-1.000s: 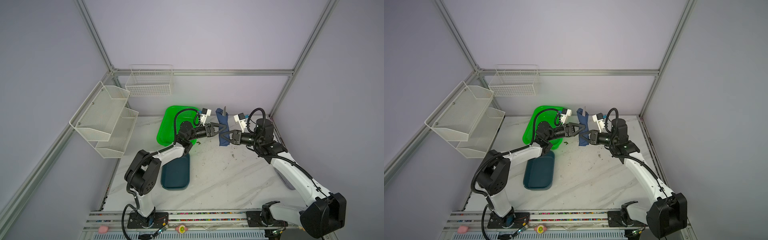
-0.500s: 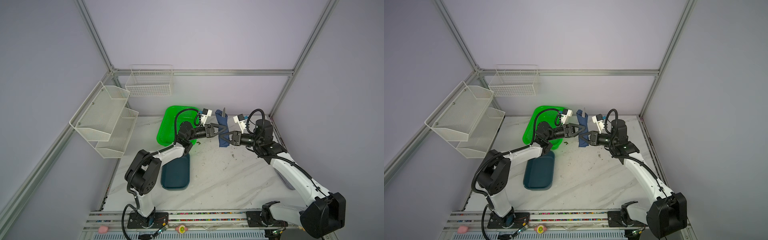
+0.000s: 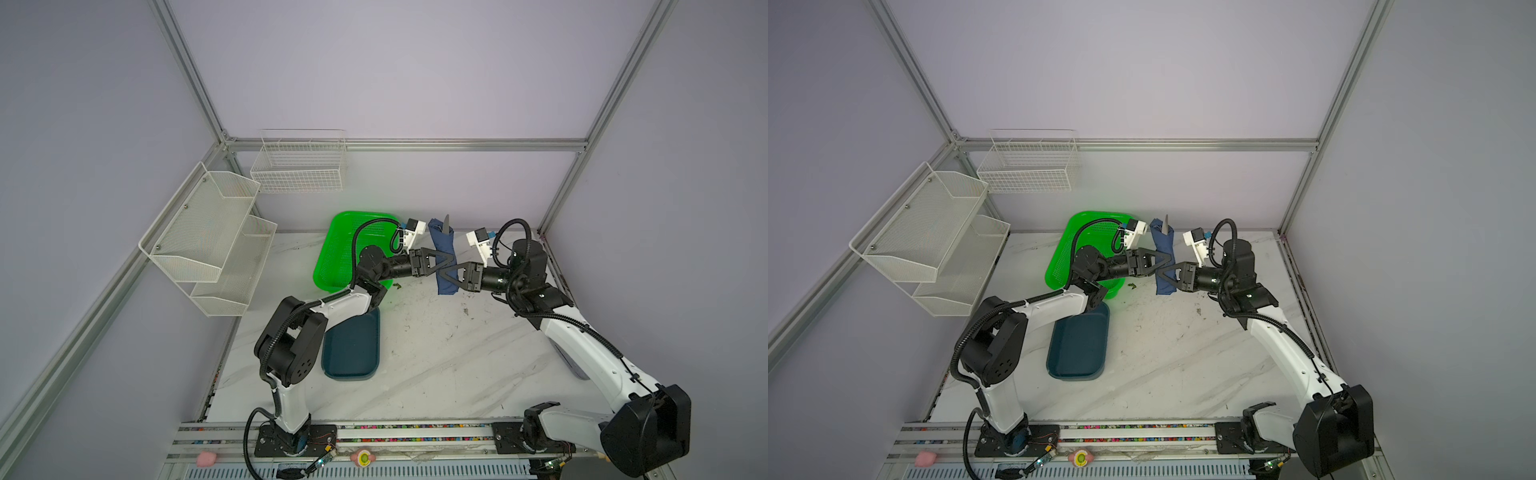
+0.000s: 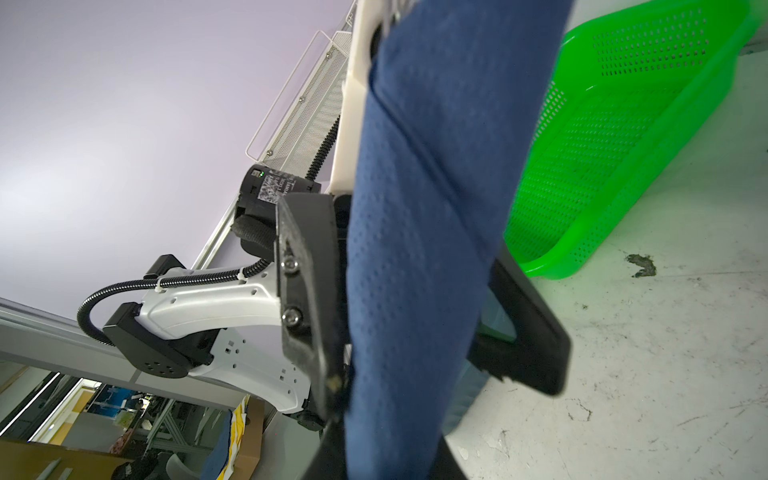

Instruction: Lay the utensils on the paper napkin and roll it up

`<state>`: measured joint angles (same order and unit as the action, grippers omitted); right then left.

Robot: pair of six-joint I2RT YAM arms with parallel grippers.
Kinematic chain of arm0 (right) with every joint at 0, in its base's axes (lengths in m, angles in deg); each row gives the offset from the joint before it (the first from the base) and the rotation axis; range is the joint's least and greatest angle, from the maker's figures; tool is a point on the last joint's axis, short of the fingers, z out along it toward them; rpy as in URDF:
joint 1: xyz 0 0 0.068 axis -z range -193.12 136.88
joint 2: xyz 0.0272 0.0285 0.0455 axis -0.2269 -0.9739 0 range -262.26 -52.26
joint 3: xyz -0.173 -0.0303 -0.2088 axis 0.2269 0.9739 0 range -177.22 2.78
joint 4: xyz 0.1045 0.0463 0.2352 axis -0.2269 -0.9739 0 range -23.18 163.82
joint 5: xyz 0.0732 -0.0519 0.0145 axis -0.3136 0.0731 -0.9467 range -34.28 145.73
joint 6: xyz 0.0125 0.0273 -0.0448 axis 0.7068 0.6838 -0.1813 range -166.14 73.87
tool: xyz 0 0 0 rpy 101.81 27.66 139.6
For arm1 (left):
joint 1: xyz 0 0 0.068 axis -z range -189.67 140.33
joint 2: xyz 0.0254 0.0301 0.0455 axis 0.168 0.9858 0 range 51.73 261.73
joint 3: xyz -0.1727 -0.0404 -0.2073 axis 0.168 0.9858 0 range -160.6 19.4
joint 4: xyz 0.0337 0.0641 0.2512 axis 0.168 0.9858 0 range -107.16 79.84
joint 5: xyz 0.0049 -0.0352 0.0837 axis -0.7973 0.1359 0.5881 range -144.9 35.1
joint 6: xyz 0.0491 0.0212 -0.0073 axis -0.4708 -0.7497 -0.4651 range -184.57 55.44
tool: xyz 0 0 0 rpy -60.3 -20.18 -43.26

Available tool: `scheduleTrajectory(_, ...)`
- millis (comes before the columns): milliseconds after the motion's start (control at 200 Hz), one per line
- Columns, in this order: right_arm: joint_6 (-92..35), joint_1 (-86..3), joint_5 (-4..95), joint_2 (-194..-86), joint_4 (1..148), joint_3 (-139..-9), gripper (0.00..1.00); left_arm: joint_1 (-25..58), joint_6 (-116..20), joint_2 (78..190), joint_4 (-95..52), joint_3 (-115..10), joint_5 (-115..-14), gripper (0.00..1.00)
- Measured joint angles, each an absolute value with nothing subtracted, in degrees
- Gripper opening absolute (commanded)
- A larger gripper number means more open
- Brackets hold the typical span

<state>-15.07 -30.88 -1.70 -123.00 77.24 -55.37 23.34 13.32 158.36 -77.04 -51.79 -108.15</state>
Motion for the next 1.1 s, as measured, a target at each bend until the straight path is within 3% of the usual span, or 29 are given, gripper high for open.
scheduleTrajectory(305,-16.11,-30.88,-2.32,-122.93,77.22,-55.15,0.21,23.39,14.35,158.91,-79.40,-53.48,-108.74,0.23)
scheduleTrajectory(555,-16.88,-30.92,-2.10,-122.41,76.59,-55.15,0.24,23.41,14.35,158.91,-80.14,-53.48,-108.77,0.15)
scheduleTrajectory(750,-17.01,-30.92,-1.97,-121.54,76.37,-54.91,0.29,23.47,14.31,158.91,-80.49,-53.46,-108.81,0.12)
scheduleTrajectory(855,-16.29,-30.92,-2.29,-120.73,76.59,-54.21,0.37,23.54,14.35,158.91,-81.19,-53.48,-108.96,0.12)
scheduleTrajectory(1100,-13.62,-30.90,-3.47,-119.52,78.38,-52.29,0.40,23.52,14.37,158.91,-82.98,-53.48,-109.01,0.12)
